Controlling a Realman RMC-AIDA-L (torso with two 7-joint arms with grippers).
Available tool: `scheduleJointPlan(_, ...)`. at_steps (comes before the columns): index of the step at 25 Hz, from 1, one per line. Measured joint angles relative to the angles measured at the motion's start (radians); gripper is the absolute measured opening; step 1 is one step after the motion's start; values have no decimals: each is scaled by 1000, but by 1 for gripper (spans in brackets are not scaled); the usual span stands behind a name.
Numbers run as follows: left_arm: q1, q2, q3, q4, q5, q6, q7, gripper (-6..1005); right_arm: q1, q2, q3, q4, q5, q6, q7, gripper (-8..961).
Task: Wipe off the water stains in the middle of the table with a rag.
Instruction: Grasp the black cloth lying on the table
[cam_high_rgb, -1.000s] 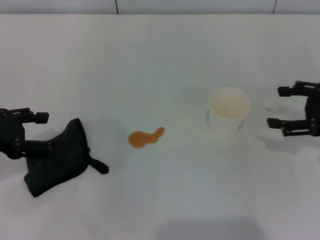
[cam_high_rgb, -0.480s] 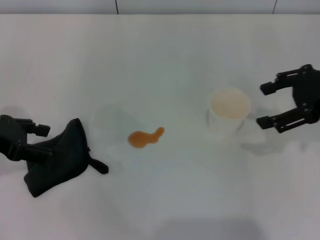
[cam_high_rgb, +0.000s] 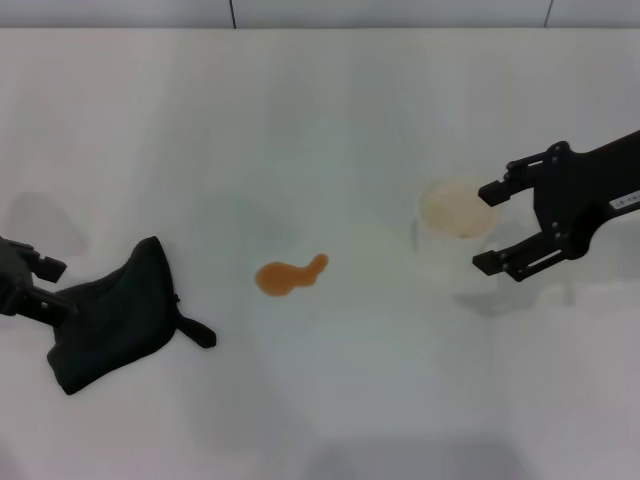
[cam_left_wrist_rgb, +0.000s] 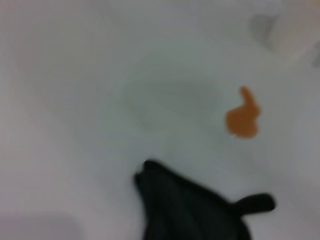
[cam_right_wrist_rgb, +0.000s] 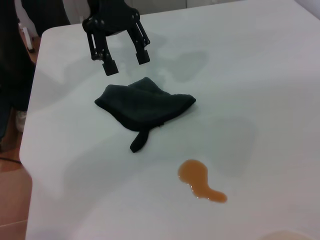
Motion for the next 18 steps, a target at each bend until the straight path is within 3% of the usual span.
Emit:
scheduleJointPlan(8,-36,-35,0,-65,135,-54,-37,891,2,2,-54,3,7,48,-3,837)
scheduleJointPlan(12,-39,-38,-6,-75,137,-68,-46,885,4,2,-54,3,9,48,3,837)
scheduleJointPlan(18,-36,-39,-7,-76,135,-76,-53,769,1,2,-43,2,25,56,4,836)
